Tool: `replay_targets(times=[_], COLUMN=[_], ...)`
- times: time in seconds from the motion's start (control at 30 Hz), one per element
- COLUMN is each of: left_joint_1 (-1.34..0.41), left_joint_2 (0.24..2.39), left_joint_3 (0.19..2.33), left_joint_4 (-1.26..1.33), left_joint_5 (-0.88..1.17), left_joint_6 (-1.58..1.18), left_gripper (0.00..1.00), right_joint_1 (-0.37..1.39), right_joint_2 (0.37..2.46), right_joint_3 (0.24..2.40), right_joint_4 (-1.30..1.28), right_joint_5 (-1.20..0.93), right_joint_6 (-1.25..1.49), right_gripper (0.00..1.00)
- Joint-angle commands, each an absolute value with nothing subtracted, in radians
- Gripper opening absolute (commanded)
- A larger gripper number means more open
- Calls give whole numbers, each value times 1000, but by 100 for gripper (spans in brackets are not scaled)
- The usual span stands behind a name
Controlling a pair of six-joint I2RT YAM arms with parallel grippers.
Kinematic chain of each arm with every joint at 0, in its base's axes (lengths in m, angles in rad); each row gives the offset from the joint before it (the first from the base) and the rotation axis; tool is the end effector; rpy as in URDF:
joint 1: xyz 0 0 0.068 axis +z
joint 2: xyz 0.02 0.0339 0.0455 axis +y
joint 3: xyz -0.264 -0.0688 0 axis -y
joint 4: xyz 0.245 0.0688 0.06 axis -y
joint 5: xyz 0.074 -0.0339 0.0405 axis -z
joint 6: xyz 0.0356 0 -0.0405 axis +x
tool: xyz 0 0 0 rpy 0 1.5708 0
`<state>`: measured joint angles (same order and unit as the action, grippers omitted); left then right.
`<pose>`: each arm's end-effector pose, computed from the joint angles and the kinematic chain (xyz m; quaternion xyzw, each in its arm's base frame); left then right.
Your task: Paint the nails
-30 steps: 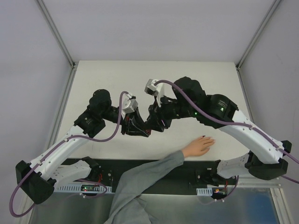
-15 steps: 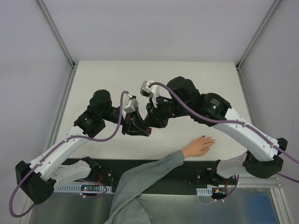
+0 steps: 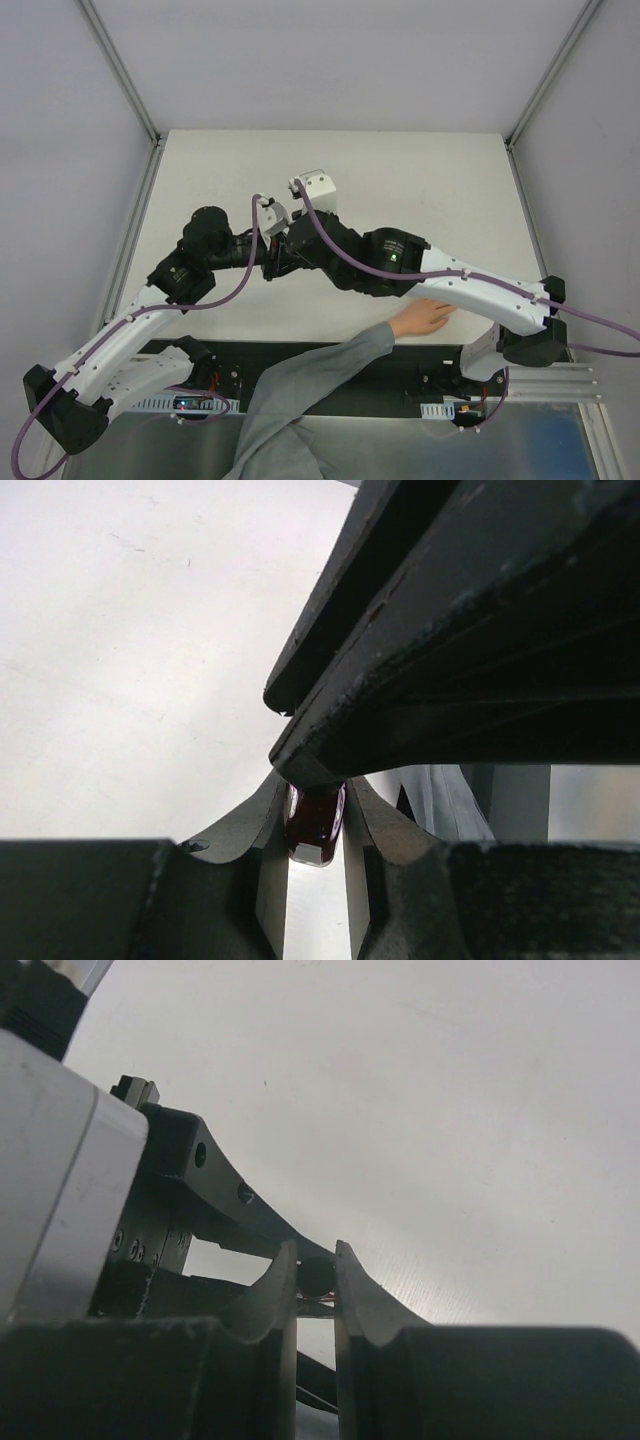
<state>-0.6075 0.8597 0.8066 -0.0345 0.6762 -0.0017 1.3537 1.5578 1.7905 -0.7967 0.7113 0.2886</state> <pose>0.1490 -0.1307 0.3515 0.4214 0.5971 -0.4244 0.5345 0.0930 0.3138 0.4384 -0.2722 0.7927 0.1232 0.5314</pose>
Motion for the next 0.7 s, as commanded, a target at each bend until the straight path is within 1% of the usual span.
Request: replay_targets(times=[0.0, 0.07, 0.1, 0.17, 0.2, 0.27, 0.3, 0.33, 0.37, 0.47, 0.67], left_joint_1=[-588, -588, -588, -588, -588, -588, -588, -588, -588, -588, -589], left_joint_2=[862, 874, 879, 893, 899, 913, 917, 925, 933, 960, 974], left_joint_3=[862, 871, 879, 885, 887, 887, 882, 877, 873, 877, 877], left_joint_4=[117, 117, 118, 142, 152, 178, 222, 257, 284, 331, 351], left_joint_5=[757, 826, 919, 1003, 1070, 1156, 1190, 1253, 1281, 1367, 1388], left_joint_6=[3, 3, 3, -43, -52, -89, -110, -135, -179, -228, -245], left_gripper=[0, 0, 0, 0, 0, 0, 0, 0, 0, 0, 0], right_joint_1=[1321, 1287, 1272, 1218, 1201, 1151, 1135, 1114, 1105, 1082, 1054], right_joint_2=[1454, 1399, 1382, 1332, 1318, 1281, 1273, 1267, 1267, 1276, 1321], right_joint_3=[1772, 1763, 1753, 1740, 1720, 1704, 1695, 1684, 1684, 1701, 1742], right_joint_4=[-808, -805, -805, -807, -805, -798, -793, -782, -781, -781, -762], right_joint_5=[480, 401, 288, 174, 66, -62, -168, -214, -300, -380, -495], right_joint_6=[151, 70, 42, -24, -40, -76, -115, -136, -153, -210, -248], right_gripper=[30, 46, 52, 55, 56, 55, 54, 52, 46, 41, 38])
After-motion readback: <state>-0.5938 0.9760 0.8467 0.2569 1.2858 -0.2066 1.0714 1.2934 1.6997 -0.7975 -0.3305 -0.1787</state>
